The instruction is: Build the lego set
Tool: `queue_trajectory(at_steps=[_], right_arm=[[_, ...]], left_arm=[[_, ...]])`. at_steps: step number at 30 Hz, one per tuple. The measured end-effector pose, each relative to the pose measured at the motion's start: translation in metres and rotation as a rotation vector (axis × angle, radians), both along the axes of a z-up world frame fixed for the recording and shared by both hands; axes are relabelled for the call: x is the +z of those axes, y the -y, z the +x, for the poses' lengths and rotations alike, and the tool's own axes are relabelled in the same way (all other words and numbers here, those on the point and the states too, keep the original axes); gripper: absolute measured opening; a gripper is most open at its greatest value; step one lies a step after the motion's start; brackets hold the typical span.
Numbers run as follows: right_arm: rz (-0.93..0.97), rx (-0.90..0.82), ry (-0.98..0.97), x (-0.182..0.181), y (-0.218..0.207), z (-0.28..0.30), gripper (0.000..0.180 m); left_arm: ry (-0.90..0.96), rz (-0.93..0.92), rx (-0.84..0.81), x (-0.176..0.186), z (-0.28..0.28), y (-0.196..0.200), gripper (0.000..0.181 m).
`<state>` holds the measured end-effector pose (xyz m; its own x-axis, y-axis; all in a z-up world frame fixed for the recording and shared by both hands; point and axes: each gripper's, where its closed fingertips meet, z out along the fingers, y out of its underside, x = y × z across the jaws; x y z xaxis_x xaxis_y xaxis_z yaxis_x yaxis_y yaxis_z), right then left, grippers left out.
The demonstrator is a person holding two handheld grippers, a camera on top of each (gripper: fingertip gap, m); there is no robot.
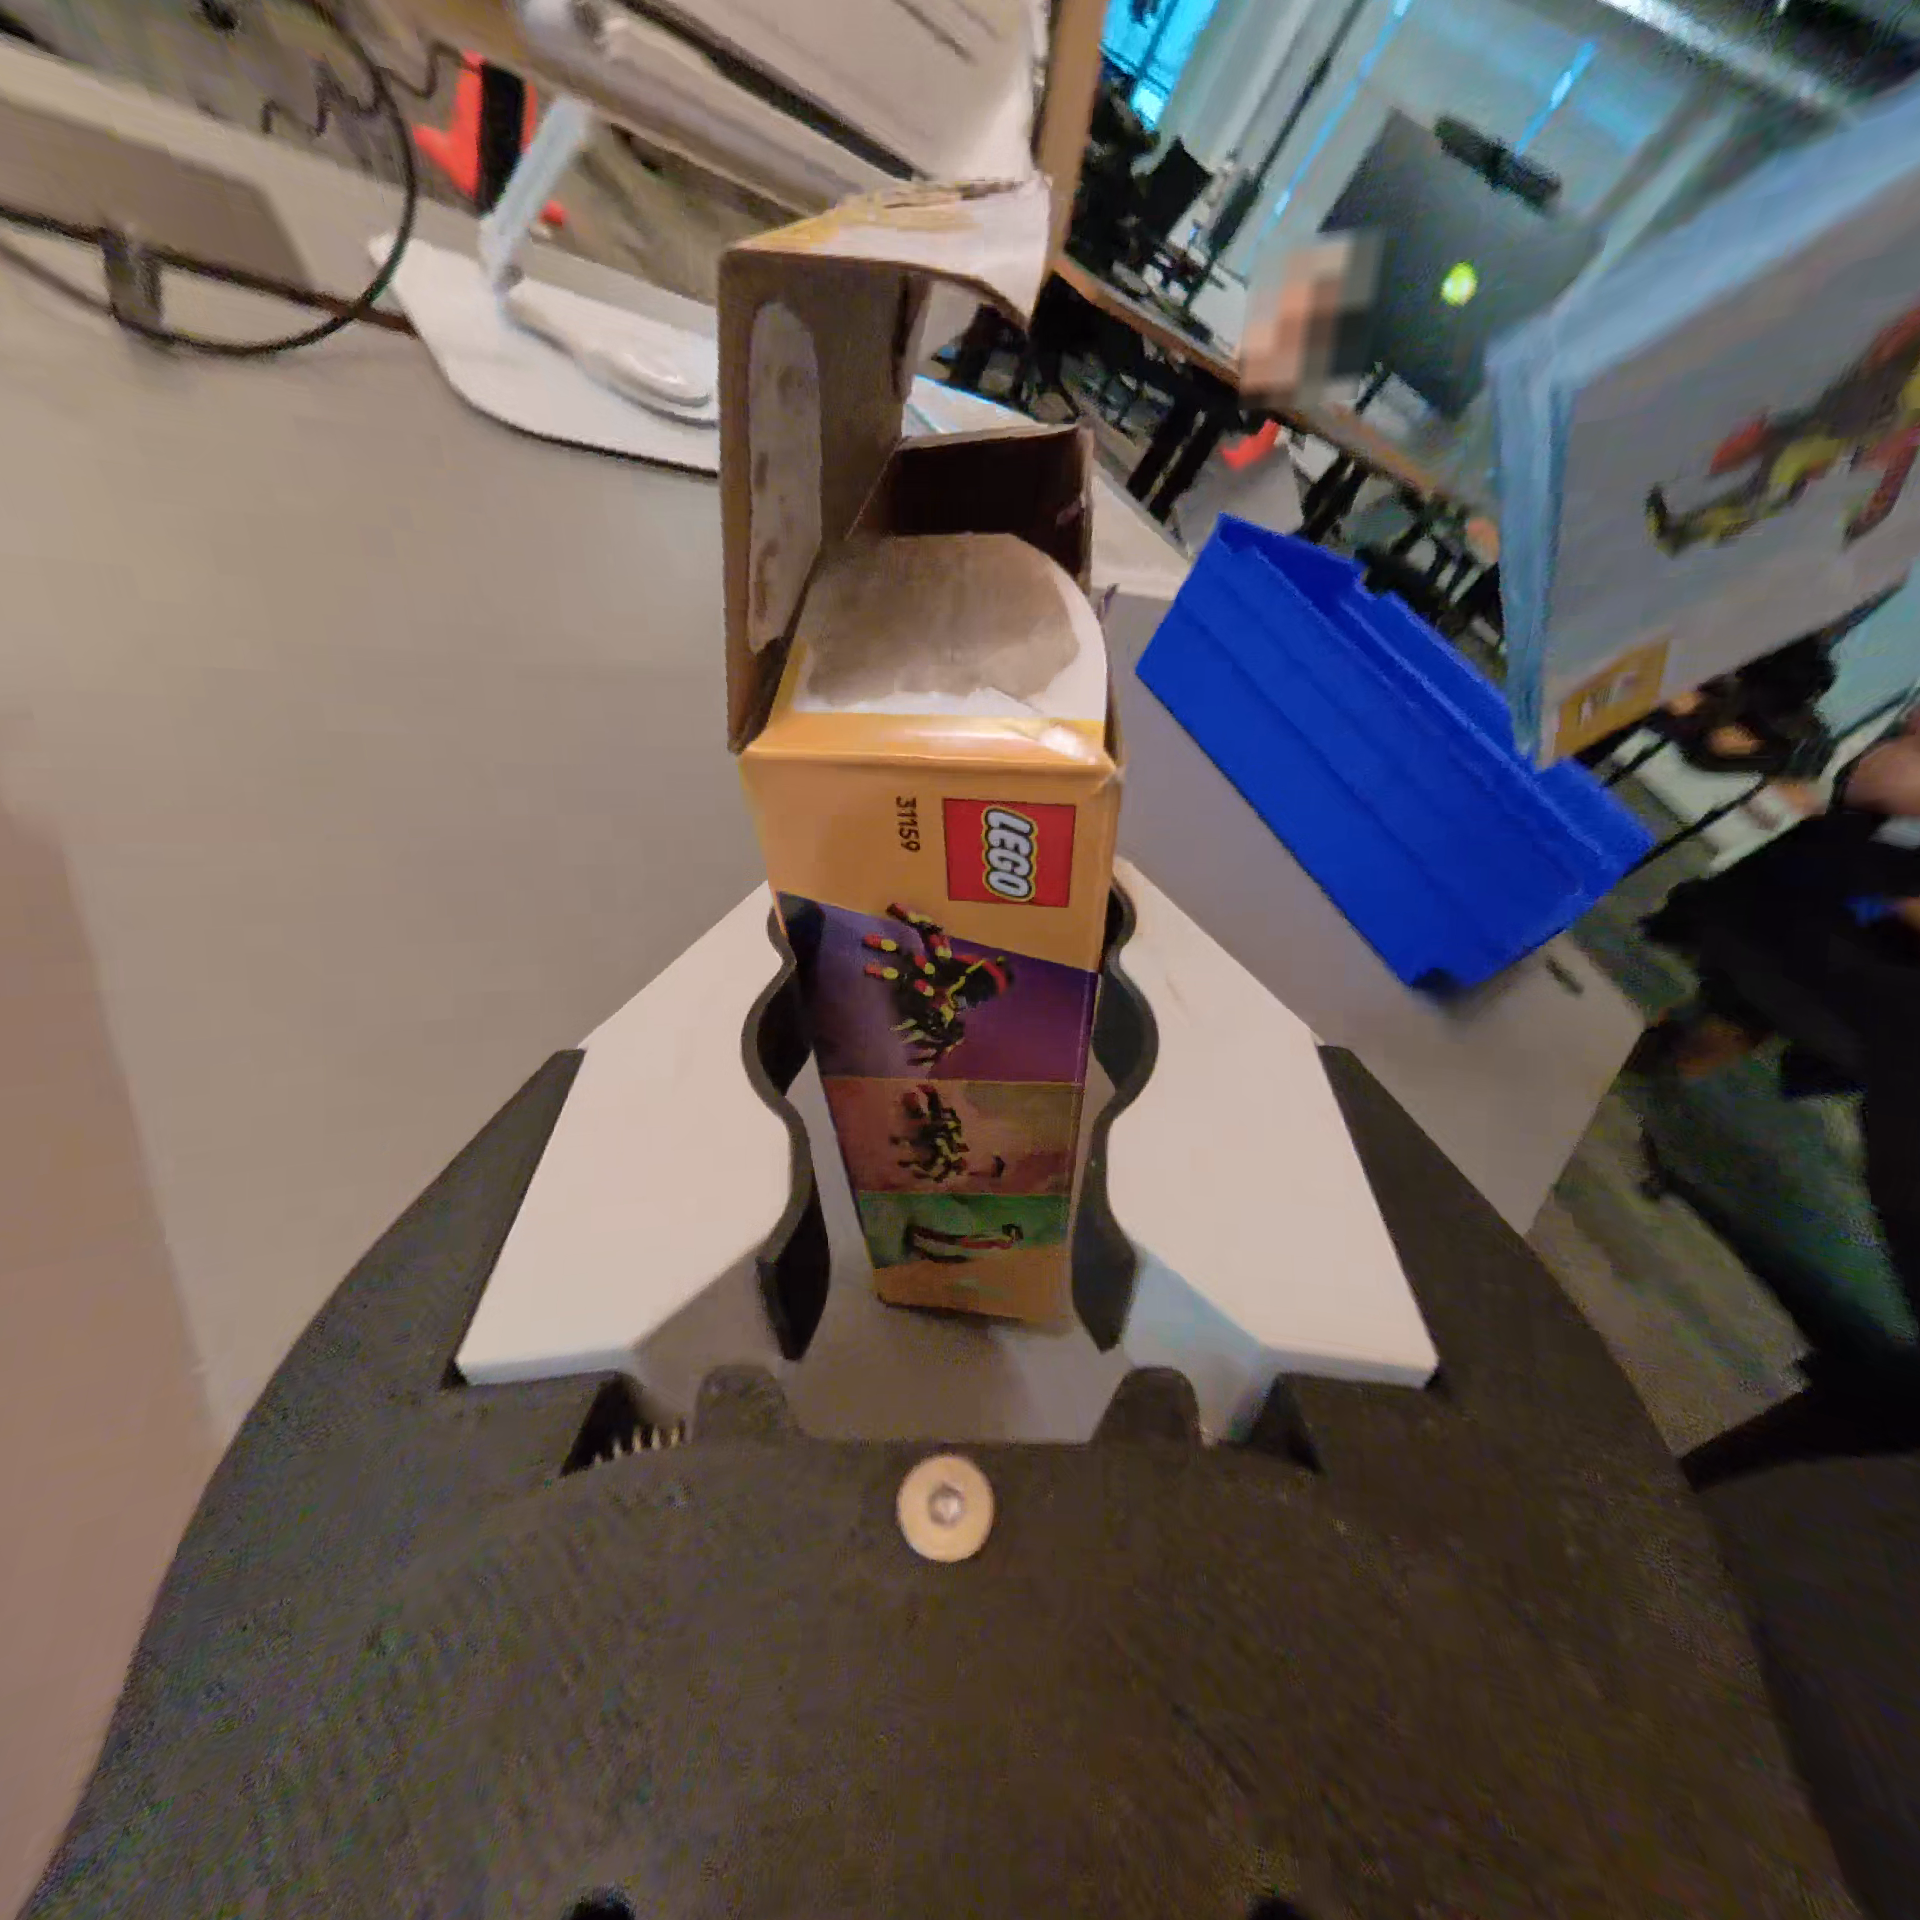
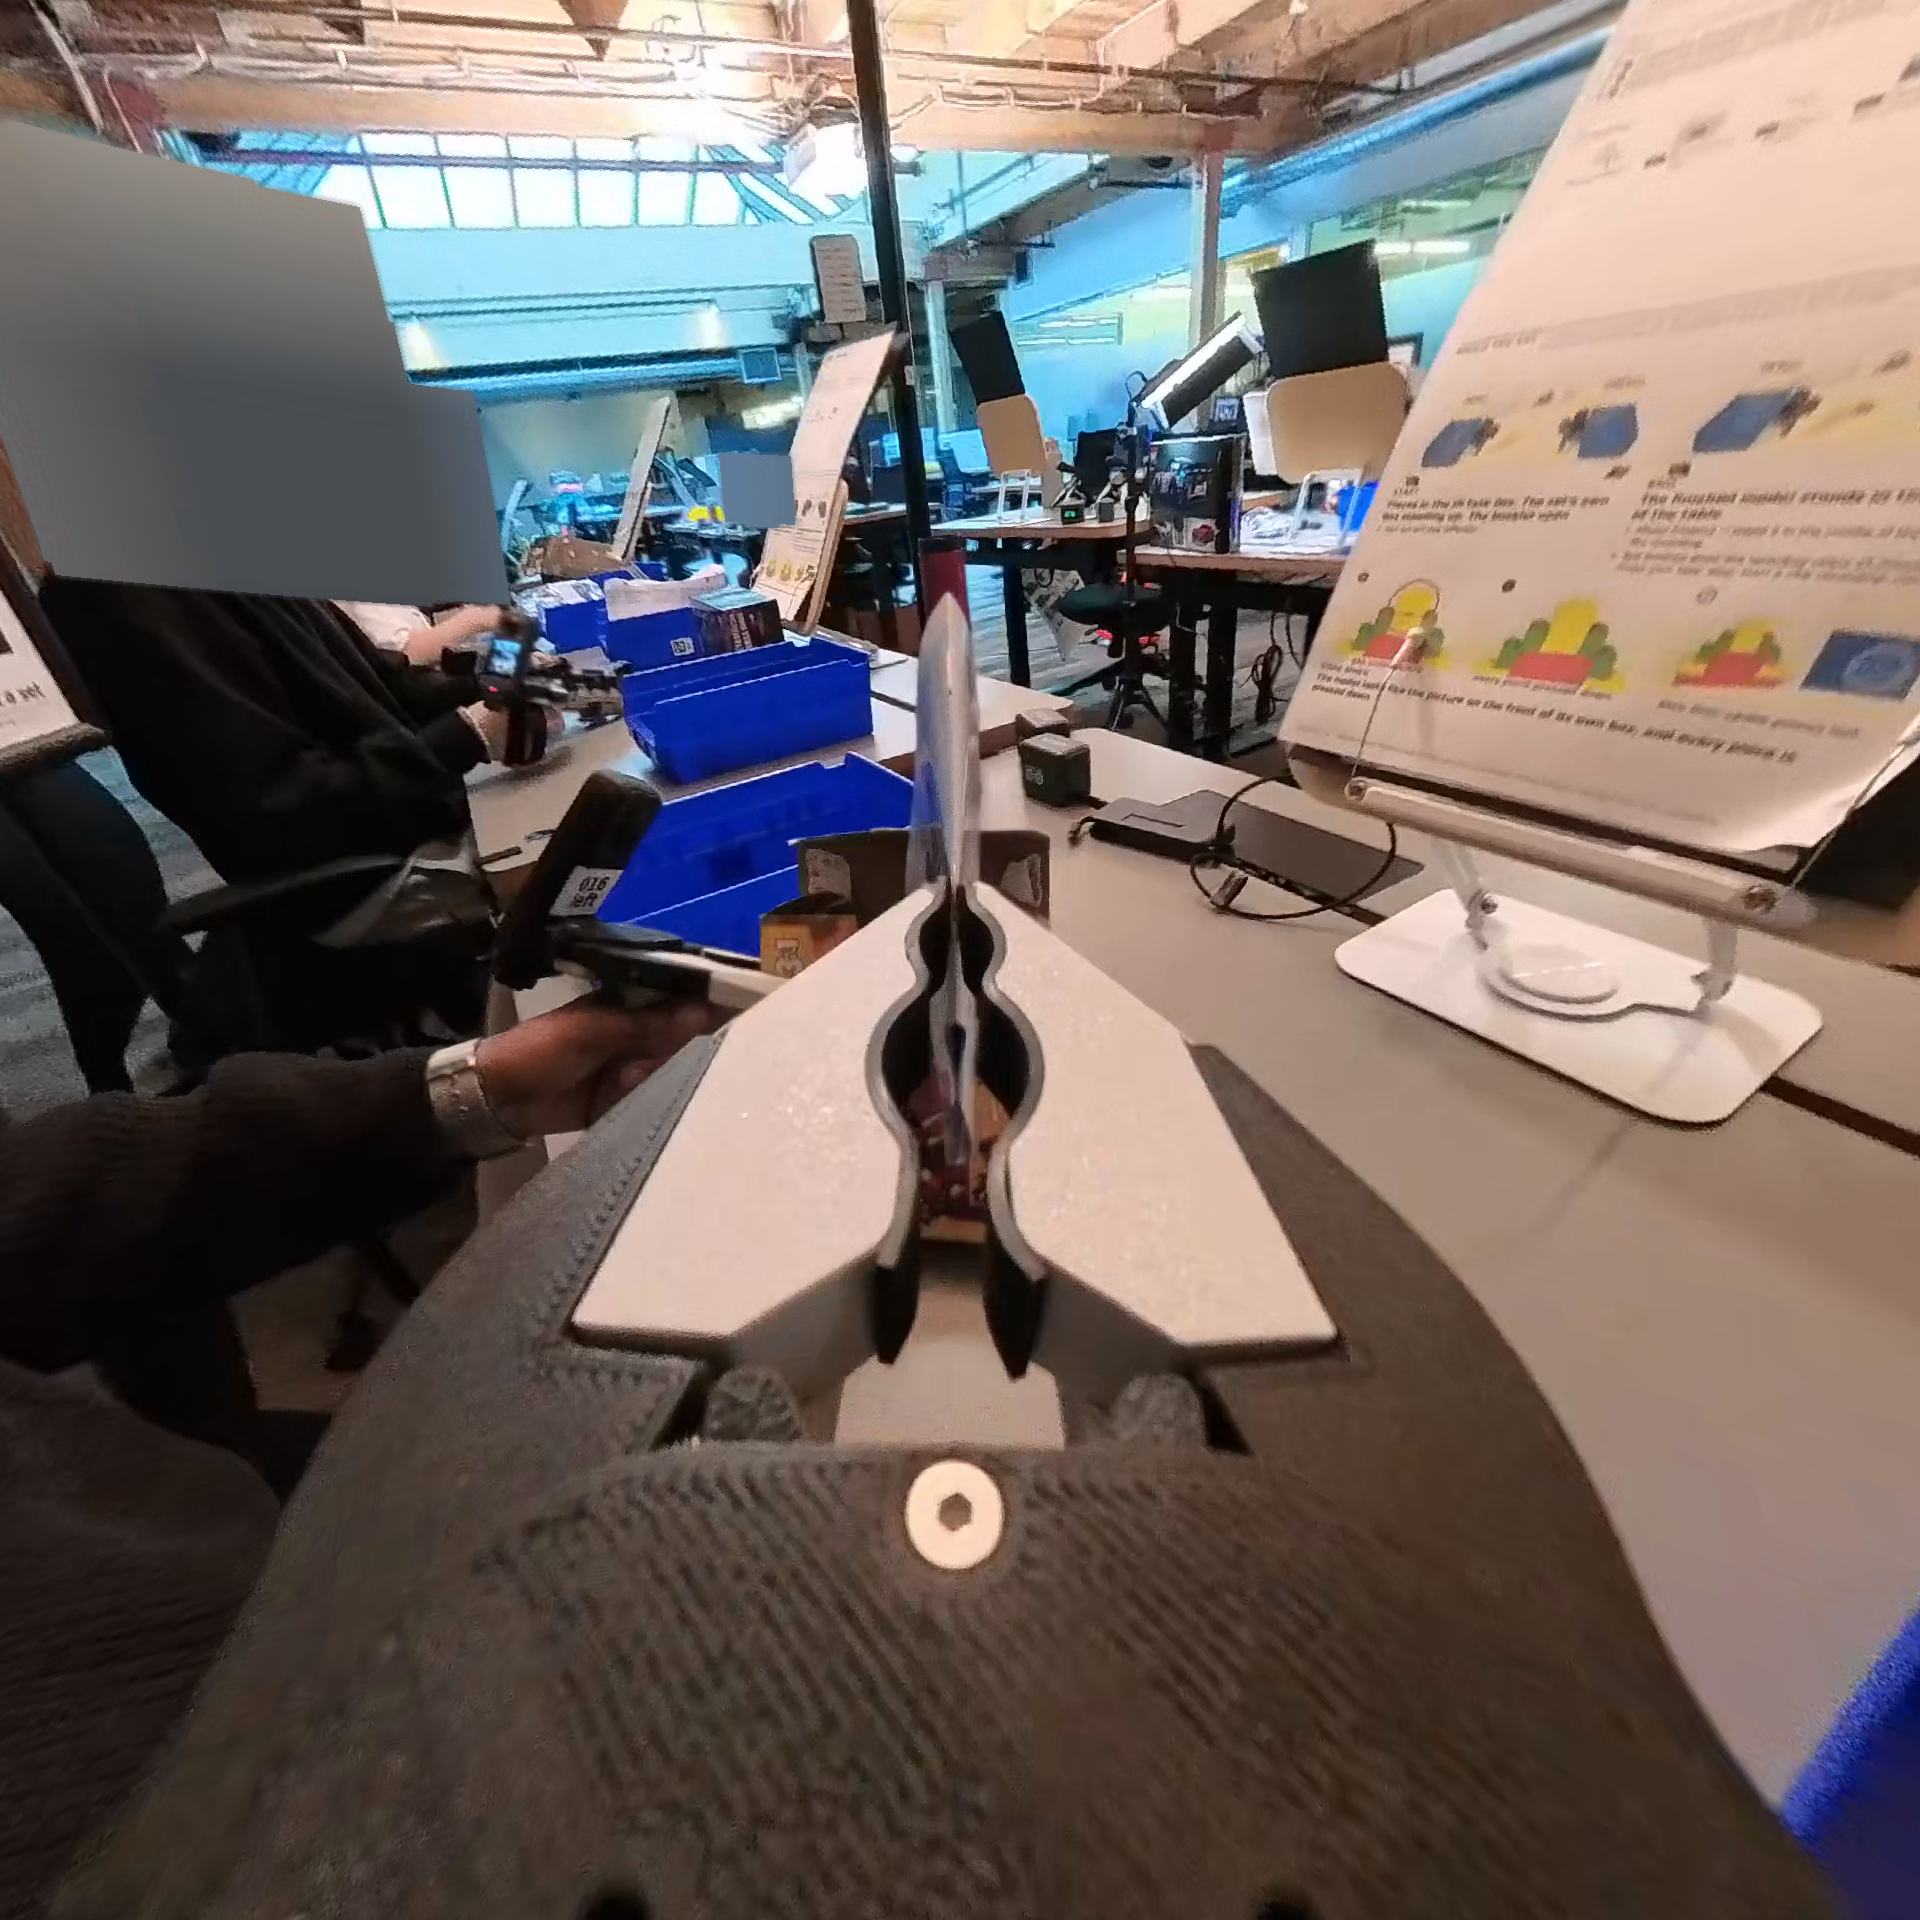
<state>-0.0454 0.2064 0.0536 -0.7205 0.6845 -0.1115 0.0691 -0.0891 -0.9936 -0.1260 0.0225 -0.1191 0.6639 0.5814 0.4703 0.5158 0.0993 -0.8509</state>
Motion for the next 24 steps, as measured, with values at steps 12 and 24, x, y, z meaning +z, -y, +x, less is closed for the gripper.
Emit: queue_trajectory(at_steps=[12,24], right_arm=[[-0.007,-0.067,0.07,-0.025,-0.006,-0.018,0.0],[-0.065,-0.154,0.113,-0.031,-0.033,-0.031,0.0]], left_arm=[[0.068,0.083,0.032,-0.003,-0.014,0.013,0.052],[0.128,0.128,0.049,-0.007,-0.017,0.017,0.053]])
